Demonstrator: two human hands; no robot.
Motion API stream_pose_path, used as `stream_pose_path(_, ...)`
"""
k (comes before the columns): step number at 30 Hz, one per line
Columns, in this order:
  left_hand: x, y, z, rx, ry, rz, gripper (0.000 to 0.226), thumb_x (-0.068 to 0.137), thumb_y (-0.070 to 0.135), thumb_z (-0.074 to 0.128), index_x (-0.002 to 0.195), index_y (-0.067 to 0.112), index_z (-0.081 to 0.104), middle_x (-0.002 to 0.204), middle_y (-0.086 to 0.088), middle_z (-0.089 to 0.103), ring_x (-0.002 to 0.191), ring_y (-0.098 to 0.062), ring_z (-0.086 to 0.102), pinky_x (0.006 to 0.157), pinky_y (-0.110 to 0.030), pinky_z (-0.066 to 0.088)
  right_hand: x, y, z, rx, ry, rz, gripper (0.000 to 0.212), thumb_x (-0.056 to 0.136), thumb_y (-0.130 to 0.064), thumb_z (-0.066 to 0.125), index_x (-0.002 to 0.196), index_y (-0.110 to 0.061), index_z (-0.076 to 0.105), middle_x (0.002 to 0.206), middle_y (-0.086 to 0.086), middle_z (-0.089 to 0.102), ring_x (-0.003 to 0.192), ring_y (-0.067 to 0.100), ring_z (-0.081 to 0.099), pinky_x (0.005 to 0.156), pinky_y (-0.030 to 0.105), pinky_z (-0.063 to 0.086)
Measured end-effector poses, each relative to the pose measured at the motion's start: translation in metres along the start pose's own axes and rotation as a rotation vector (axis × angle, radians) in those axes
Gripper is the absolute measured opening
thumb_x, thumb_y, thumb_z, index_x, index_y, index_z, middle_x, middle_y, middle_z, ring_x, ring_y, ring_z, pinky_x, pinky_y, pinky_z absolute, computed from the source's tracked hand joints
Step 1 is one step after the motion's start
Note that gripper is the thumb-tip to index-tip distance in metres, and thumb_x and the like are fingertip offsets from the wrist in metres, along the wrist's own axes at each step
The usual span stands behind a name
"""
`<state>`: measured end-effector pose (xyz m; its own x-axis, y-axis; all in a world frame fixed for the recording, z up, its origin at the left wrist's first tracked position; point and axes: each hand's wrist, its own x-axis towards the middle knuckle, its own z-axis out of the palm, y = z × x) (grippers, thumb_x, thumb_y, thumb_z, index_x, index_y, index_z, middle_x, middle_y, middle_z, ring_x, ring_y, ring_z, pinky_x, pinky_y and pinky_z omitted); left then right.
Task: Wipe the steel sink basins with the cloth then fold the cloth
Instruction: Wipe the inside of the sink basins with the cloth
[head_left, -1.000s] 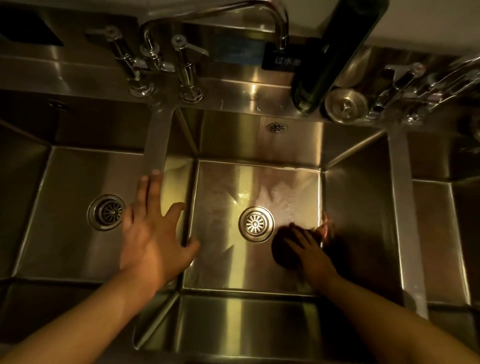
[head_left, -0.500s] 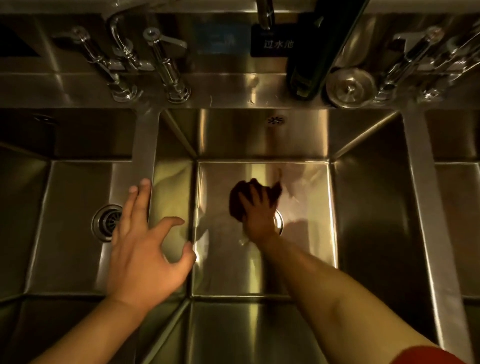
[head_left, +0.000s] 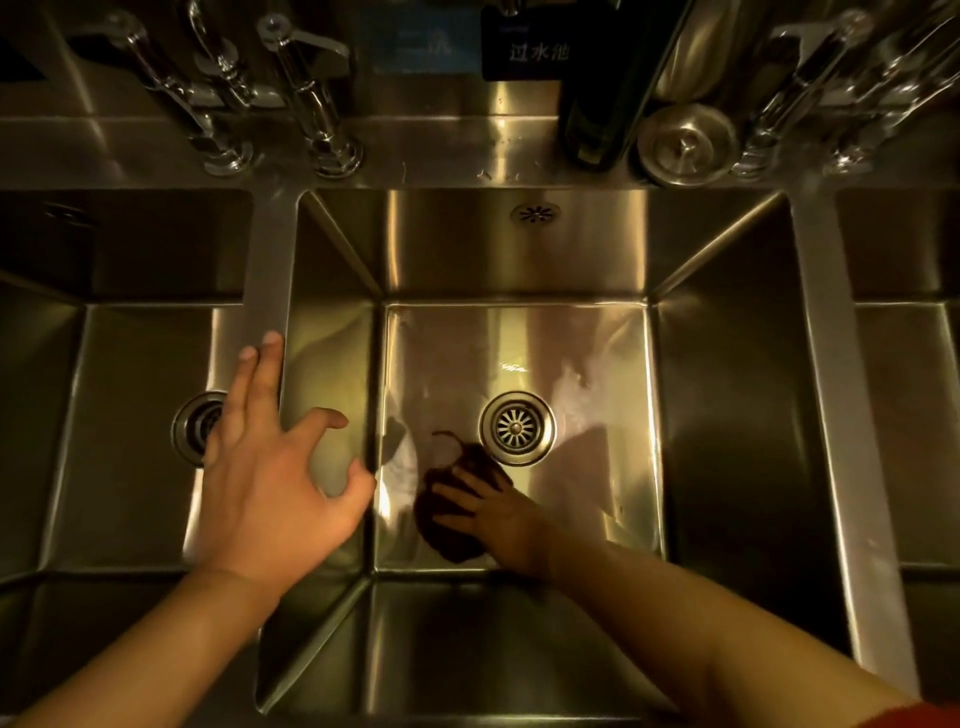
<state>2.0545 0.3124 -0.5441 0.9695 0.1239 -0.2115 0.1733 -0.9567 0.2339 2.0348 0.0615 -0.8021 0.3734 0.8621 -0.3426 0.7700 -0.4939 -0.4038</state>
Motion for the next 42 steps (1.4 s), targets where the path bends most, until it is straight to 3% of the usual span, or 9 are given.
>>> stream_pose_path(5, 0.000, 0.000, 0.000, -0.009, 0.012, 0.002, 0.044, 0.075, 0.050, 0.063, 0.109, 0.025, 0.075, 0.174, -0.003, 0.002, 0.161, -0.020, -0.006, 0.120, -0.061, 0.024, -0.091, 0.040, 0.005, -0.025, -0.124, 0.203, 0.088, 0.091, -0.030, 0.067, 0.159, -0.044, 0.014, 0.171, -0.003, -0.002, 0.156, 0.034, -0.007, 0.122, 0.064, 0.006)
stream_pose_path(10, 0.000, 0.001, -0.002, 0.014, 0.010, -0.006, 0.042, 0.076, 0.049, 0.072, 0.107, 0.020, 0.076, 0.174, -0.006, 0.004, 0.161, -0.024, -0.002, 0.119, -0.061, 0.024, -0.126, 0.065, -0.030, 0.105, -0.125, 0.560, 0.089, 0.091, -0.016, 0.056, 0.162, -0.034, 0.006, 0.170, 0.005, -0.013, 0.154, 0.038, -0.014, 0.121, 0.065, 0.015)
stream_pose_path(16, 0.000, 0.001, -0.002, -0.016, 0.020, -0.008, 0.036, 0.077, 0.048, 0.070, 0.103, 0.024, 0.075, 0.174, -0.003, 0.002, 0.161, -0.021, -0.004, 0.121, -0.057, 0.022, -0.059, 0.140, -0.062, 0.154, 0.036, 0.765, 0.084, 0.083, -0.026, 0.063, 0.159, -0.026, 0.027, 0.167, 0.017, 0.014, 0.149, 0.046, 0.014, 0.118, 0.067, 0.014)
stream_pose_path(21, -0.001, 0.001, -0.003, -0.033, 0.028, 0.017, 0.039, 0.075, 0.051, 0.062, 0.101, 0.023, 0.074, 0.174, -0.005, 0.005, 0.161, -0.023, -0.004, 0.121, -0.057, 0.022, -0.012, 0.141, -0.094, 0.119, 0.097, 0.810, 0.071, 0.091, -0.052, 0.025, 0.158, -0.030, 0.025, 0.167, 0.012, 0.012, 0.155, 0.037, 0.002, 0.122, 0.063, 0.004)
stream_pose_path(24, -0.002, 0.001, -0.003, -0.052, 0.032, 0.021, 0.038, 0.076, 0.048, 0.063, 0.101, 0.022, 0.074, 0.174, -0.006, 0.007, 0.161, -0.023, -0.003, 0.120, -0.057, 0.022, -0.023, 0.125, -0.083, 0.082, 0.068, 0.719, 0.082, 0.087, -0.040, 0.053, 0.161, -0.026, 0.021, 0.166, 0.016, 0.014, 0.153, 0.042, 0.008, 0.119, 0.068, 0.013)
stream_pose_path(27, -0.001, 0.000, -0.002, -0.049, 0.041, 0.041, 0.039, 0.076, 0.048, 0.063, 0.101, 0.021, 0.074, 0.173, -0.007, 0.009, 0.161, -0.024, -0.002, 0.119, -0.058, 0.024, -0.061, 0.100, -0.060, 0.075, 0.116, 0.519, 0.080, 0.081, -0.031, 0.074, 0.153, -0.015, 0.044, 0.157, 0.024, 0.035, 0.143, 0.051, 0.031, 0.108, 0.070, 0.033)
stream_pose_path(34, -0.002, 0.001, -0.002, -0.057, 0.065, 0.051, 0.036, 0.077, 0.043, 0.064, 0.098, 0.017, 0.076, 0.173, -0.010, 0.012, 0.161, -0.026, 0.000, 0.116, -0.062, 0.029, -0.138, 0.048, -0.013, -0.017, -0.385, 0.368, 0.101, 0.096, -0.012, 0.059, 0.159, -0.040, -0.014, 0.163, 0.001, -0.033, 0.148, 0.038, -0.031, 0.121, 0.069, 0.006)
stream_pose_path(39, 0.000, 0.002, -0.005, -0.029, 0.043, 0.043, 0.037, 0.076, 0.044, 0.061, 0.098, 0.018, 0.075, 0.172, -0.013, 0.014, 0.161, -0.028, 0.002, 0.115, -0.062, 0.032, -0.130, 0.035, -0.022, 0.076, -0.376, 0.517, 0.099, 0.099, -0.020, 0.059, 0.158, -0.039, -0.018, 0.158, 0.000, -0.040, 0.146, 0.034, -0.035, 0.120, 0.064, -0.002)
stream_pose_path(42, 0.001, 0.002, -0.005, -0.025, 0.040, 0.030, 0.037, 0.074, 0.045, 0.062, 0.097, 0.019, 0.075, 0.172, -0.013, 0.014, 0.161, -0.028, 0.003, 0.115, -0.061, 0.032, -0.126, 0.051, -0.019, 0.161, -0.279, 0.638, 0.092, 0.100, -0.028, 0.056, 0.159, -0.037, -0.014, 0.161, 0.000, -0.038, 0.149, 0.036, -0.030, 0.122, 0.064, 0.011)
